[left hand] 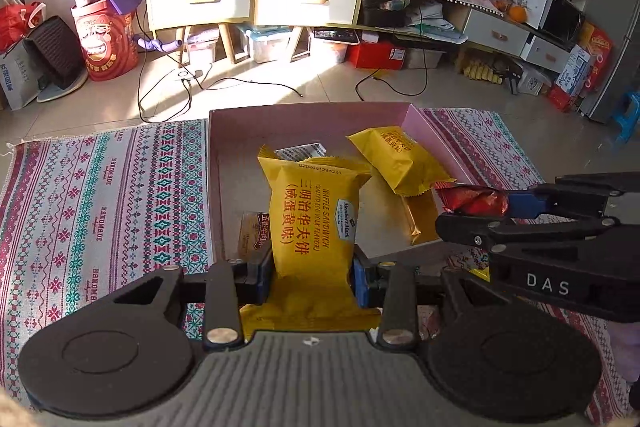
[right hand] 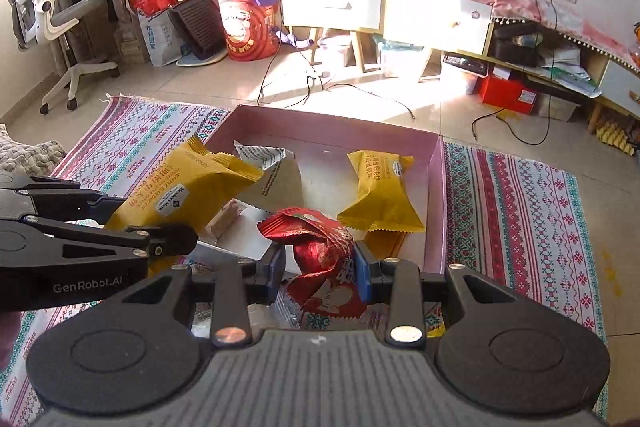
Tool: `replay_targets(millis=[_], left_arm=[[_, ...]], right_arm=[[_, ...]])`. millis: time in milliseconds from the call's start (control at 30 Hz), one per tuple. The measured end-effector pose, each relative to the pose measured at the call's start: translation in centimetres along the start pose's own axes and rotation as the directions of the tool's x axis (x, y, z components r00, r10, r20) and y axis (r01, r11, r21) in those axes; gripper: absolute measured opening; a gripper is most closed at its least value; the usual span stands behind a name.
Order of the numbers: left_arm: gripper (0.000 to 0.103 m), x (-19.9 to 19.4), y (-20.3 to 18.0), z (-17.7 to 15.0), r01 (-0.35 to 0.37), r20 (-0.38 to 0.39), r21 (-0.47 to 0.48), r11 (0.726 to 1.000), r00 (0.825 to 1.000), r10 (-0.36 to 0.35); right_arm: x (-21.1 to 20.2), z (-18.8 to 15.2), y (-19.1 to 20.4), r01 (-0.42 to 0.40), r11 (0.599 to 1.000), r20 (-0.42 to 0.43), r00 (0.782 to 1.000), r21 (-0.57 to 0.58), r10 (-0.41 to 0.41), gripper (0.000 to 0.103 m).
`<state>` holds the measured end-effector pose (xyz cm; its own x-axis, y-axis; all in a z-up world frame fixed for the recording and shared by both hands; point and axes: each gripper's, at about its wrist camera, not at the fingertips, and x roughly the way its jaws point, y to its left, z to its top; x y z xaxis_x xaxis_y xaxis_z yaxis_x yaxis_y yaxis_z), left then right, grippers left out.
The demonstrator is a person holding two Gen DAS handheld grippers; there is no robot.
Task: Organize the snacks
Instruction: 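Lift both held packets and carry them over the pink box, then open the left gripper to drop the yellow packet while the right gripper releases the red packet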
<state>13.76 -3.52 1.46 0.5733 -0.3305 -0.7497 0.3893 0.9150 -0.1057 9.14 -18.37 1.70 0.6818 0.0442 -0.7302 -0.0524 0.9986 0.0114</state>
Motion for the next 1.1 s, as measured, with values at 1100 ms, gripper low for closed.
replay_targets(millis=[1100], left_arm=[[0.058, 6.5, -1.0, 2.3, -0.083, -0.026, 0.132, 0.988, 0.996, 0.087]], right_arm=[[3.8, 1.0, -2.5, -0.023, 0.996, -0.011, 1.000, 0.090, 0.024, 0.044]])
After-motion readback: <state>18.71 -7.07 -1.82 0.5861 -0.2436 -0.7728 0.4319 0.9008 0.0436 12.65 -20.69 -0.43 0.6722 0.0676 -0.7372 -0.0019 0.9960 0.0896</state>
